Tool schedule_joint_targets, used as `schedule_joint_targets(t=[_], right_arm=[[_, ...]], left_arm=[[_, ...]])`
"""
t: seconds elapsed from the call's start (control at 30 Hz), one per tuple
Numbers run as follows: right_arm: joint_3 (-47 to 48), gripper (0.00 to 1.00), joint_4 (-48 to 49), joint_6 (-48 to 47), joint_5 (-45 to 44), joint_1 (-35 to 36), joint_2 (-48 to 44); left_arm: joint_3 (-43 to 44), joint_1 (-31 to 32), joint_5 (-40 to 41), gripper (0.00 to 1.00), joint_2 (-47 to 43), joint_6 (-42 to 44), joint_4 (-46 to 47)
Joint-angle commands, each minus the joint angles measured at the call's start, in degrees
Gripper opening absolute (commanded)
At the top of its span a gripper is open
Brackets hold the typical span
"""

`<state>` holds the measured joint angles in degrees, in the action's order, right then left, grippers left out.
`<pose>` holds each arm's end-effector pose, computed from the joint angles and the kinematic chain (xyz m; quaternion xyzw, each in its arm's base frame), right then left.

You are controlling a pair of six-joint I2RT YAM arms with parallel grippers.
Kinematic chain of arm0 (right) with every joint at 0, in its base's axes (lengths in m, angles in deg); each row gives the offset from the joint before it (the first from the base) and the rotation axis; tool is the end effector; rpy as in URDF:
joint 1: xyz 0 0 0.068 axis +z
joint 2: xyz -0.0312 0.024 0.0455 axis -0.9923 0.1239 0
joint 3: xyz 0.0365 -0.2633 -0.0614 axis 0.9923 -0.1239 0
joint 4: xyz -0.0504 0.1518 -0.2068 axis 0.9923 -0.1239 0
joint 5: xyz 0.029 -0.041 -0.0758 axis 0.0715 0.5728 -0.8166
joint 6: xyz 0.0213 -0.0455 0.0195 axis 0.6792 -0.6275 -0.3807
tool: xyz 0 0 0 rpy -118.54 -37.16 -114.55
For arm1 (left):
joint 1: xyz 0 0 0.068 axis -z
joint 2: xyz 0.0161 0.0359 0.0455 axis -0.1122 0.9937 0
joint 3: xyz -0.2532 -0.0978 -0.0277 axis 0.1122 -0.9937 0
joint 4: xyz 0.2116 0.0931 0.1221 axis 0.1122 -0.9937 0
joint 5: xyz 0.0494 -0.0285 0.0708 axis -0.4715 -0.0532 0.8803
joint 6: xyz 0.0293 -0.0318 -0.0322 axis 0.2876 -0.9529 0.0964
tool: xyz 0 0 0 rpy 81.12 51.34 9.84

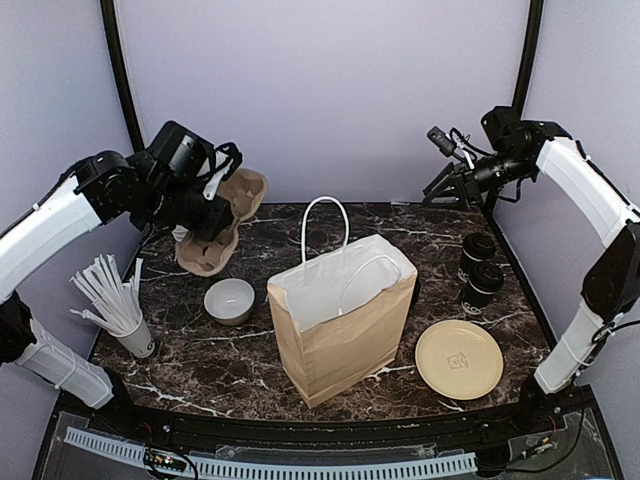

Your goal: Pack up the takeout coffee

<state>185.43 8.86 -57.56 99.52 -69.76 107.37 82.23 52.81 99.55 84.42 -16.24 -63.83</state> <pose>0.3070 0.0999 0.3936 -0.4710 0.7387 0.3532 0.3281 0.2005 -0.1916 0.4202 0.2300 0.8556 -0.0414 0.4619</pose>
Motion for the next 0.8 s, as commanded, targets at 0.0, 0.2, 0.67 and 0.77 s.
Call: schedule_joint_targets(t=[0.0, 0.2, 0.67, 0.77], right_arm=[[0.3, 0.60, 0.7, -0.3, 1.4, 0.0, 0.9], [0.8, 0.60, 0.5, -0.1, 1.7, 0.0, 1.4], [1.1, 0.59, -0.6, -0.8, 2.5, 0.0, 2.2], [0.3, 0.60, -0.4, -1.1, 2.4, 0.0, 2.0]], left_arm=[[-8.0, 0.3, -9.2, 0.17, -2.0, -5.9, -4.5], [-17.6, 0.3, -17.9, 0.17, -3.7, -9.5, -6.5], [-31.4, 5.0, -30.8, 0.19, 2.9, -13.9, 5.7], [-32.6, 5.6, -29.7, 0.19, 6.1, -14.3, 6.6]])
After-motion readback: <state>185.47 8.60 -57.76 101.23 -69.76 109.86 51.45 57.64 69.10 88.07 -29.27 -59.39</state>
